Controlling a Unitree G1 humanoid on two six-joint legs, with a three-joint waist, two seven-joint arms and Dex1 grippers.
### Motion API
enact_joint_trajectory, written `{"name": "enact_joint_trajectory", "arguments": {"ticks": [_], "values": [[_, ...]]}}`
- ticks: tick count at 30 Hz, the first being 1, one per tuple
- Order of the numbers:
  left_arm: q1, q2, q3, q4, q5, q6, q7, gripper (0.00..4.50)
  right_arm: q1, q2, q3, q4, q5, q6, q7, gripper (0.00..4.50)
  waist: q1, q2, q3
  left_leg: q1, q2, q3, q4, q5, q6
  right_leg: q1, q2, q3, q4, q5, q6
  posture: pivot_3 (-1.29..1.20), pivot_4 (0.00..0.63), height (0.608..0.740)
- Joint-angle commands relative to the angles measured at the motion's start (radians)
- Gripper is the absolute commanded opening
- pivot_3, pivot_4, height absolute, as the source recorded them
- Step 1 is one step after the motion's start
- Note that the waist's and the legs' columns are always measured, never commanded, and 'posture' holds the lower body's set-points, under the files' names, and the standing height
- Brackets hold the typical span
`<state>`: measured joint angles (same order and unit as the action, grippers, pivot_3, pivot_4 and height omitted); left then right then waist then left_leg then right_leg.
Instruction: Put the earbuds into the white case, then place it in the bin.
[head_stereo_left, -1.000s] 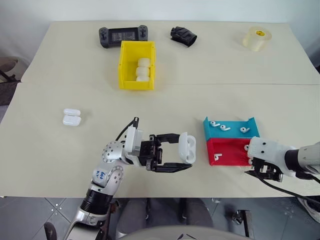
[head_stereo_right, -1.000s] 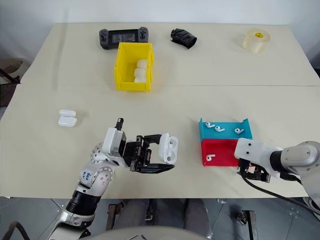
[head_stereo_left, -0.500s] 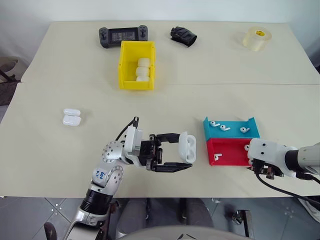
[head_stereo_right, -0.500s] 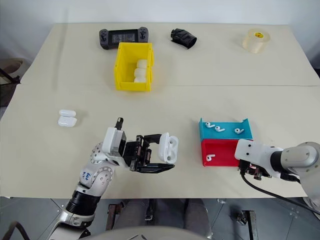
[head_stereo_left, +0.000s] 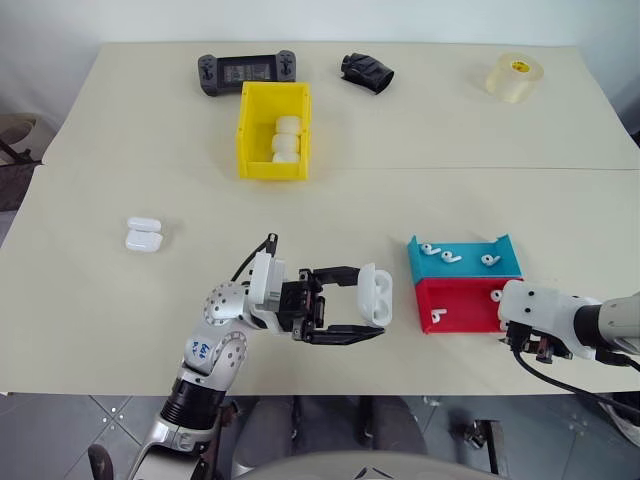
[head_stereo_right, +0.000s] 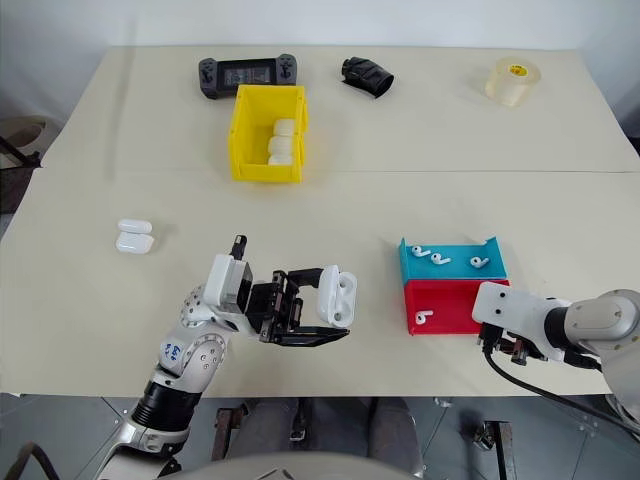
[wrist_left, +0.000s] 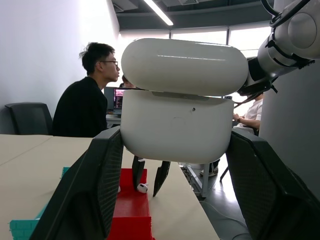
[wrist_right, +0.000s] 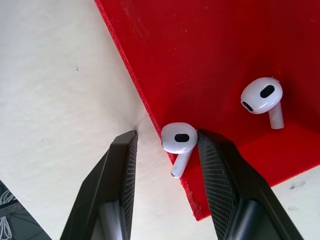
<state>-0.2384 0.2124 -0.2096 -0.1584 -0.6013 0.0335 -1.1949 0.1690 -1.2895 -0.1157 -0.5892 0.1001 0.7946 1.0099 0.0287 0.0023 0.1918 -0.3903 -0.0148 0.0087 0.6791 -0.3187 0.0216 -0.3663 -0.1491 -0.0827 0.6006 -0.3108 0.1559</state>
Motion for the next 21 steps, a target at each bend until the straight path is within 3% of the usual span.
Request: {"name": "enact_joint_trajectory", "arguments": {"ticks": [1,4,7,16,21], "values": [[-0.003,-0.005,-0.001,-0.039,-0.02,-0.001,-0.006,2.86,0.003,0.005,-0.025,-0.019,0.004,0.015,-0.008,1.89,0.0,0.0,0.0,0.0,0.0,0.0,0.0,0.0,0.0,0.0,0.0,0.0,0.0,0.0,0.0,0.0,0.15,0.74],[-0.005,-0.005,-0.001,-0.037,-0.021,0.0,-0.008,2.86,0.006,0.006,-0.026,-0.019,0.002,0.02,-0.012,1.34,0.0,0.0,0.0,0.0,0.0,0.0,0.0,0.0,0.0,0.0,0.0,0.0,0.0,0.0,0.0,0.0,0.15,0.74],[-0.007,-0.005,0.0,-0.035,-0.022,0.0,-0.011,2.86,0.011,0.005,-0.028,-0.021,0.002,0.019,-0.015,0.51,0.0,0.0,0.0,0.0,0.0,0.0,0.0,0.0,0.0,0.0,0.0,0.0,0.0,0.0,0.0,0.0,0.15,0.74],[-0.006,-0.004,0.002,-0.038,-0.022,-0.001,-0.013,2.86,-0.004,0.015,-0.04,-0.036,0.023,0.021,-0.012,0.51,-0.001,0.0,0.0,0.0,0.0,0.0,0.0,0.0,0.0,0.0,0.0,0.0,0.0,0.0,0.0,0.0,0.15,0.74],[-0.008,0.003,0.009,-0.029,-0.022,-0.007,-0.024,2.86,-0.034,0.052,-0.154,-0.068,0.127,0.072,0.031,0.51,0.0,0.0,0.0,0.0,0.0,0.0,0.0,0.0,0.0,0.0,0.0,0.0,0.0,0.0,0.0,0.0,0.15,0.74]]}}
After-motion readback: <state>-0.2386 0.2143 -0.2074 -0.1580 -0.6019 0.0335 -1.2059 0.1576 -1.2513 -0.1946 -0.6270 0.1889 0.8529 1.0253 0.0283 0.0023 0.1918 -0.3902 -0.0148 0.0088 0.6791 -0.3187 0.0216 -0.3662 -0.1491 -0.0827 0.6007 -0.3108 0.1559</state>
